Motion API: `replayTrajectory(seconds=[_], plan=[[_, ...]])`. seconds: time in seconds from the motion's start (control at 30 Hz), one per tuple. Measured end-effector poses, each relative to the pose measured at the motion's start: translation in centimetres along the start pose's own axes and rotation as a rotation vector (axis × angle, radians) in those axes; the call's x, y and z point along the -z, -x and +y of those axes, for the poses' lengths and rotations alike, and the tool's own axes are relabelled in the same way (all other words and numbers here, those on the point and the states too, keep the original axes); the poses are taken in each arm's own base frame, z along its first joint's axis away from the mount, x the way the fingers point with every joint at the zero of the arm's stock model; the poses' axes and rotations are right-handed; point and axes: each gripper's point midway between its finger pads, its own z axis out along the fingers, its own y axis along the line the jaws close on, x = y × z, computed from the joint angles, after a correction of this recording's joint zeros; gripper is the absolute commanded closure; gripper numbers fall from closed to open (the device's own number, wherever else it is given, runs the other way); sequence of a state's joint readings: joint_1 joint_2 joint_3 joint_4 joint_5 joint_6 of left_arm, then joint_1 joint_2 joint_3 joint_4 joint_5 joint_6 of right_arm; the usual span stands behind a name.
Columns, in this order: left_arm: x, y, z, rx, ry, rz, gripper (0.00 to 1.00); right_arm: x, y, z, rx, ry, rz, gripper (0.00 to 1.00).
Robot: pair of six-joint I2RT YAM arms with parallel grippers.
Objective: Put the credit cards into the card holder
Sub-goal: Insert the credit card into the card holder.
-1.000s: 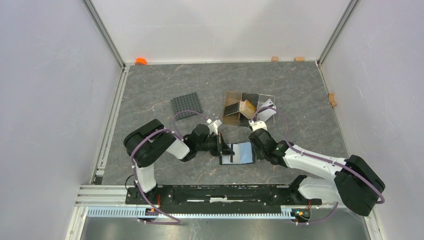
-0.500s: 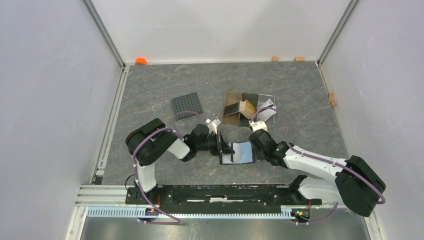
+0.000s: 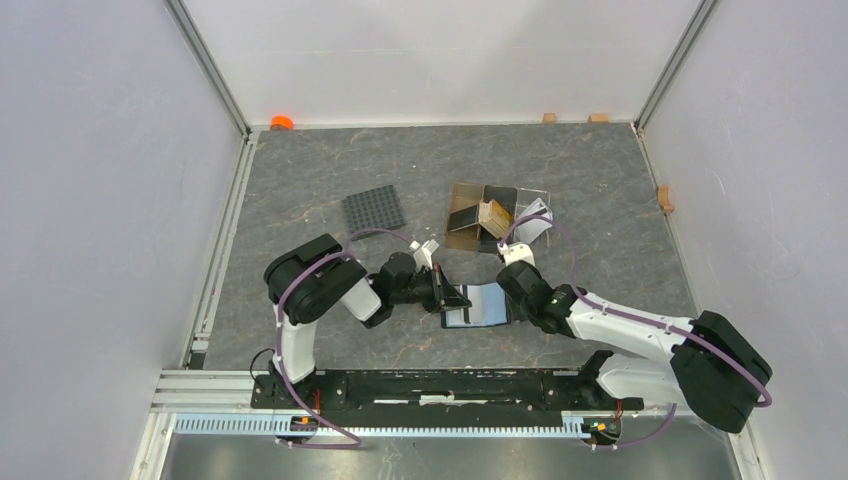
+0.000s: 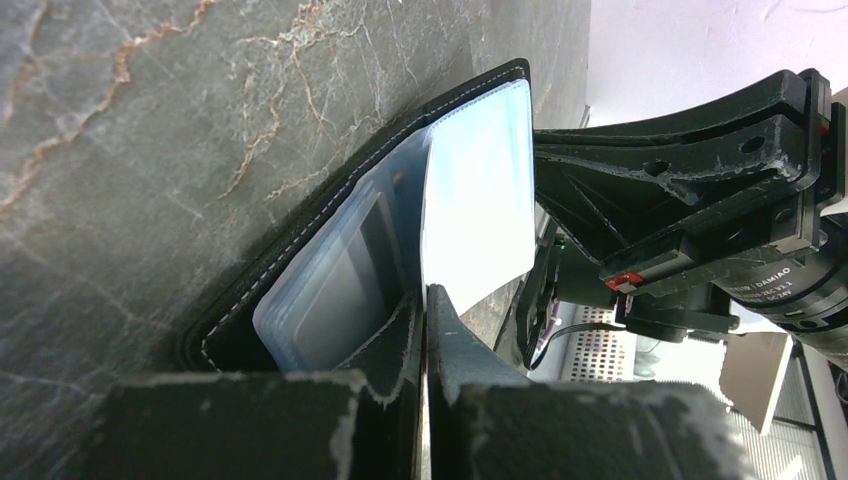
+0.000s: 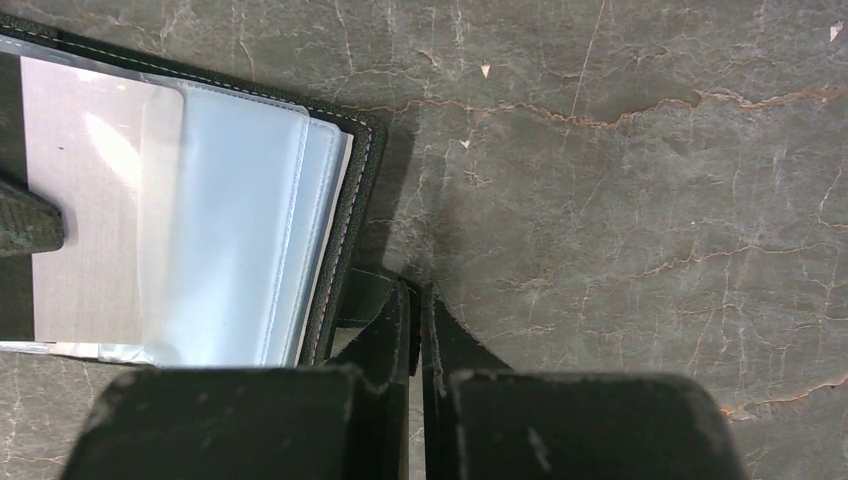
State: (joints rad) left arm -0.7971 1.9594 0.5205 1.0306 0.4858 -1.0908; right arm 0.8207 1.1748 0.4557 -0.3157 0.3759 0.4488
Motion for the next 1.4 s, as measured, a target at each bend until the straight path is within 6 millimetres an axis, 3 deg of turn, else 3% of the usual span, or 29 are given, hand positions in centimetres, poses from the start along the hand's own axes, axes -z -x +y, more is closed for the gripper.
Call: replayTrajectory(seconds=[0.33, 0.83, 1.4], plan=[[-0.1, -0.4, -0.1, 0.012, 0.014, -0.008, 0.78, 0.0, 0.0, 0.0, 0.013, -0.012, -0.006, 1.00], [1.9, 1.1, -0.4, -0.122, 0.236, -0.011, 0.51, 0.3, -0.2, 0.6, -0.004, 0.016, 0.000, 1.00], [4.0, 0.7, -0.2, -0.245, 0.408, 0.033, 0.47, 0.4, -0.2, 0.8, -0.004, 0.027, 0.004, 1.00]])
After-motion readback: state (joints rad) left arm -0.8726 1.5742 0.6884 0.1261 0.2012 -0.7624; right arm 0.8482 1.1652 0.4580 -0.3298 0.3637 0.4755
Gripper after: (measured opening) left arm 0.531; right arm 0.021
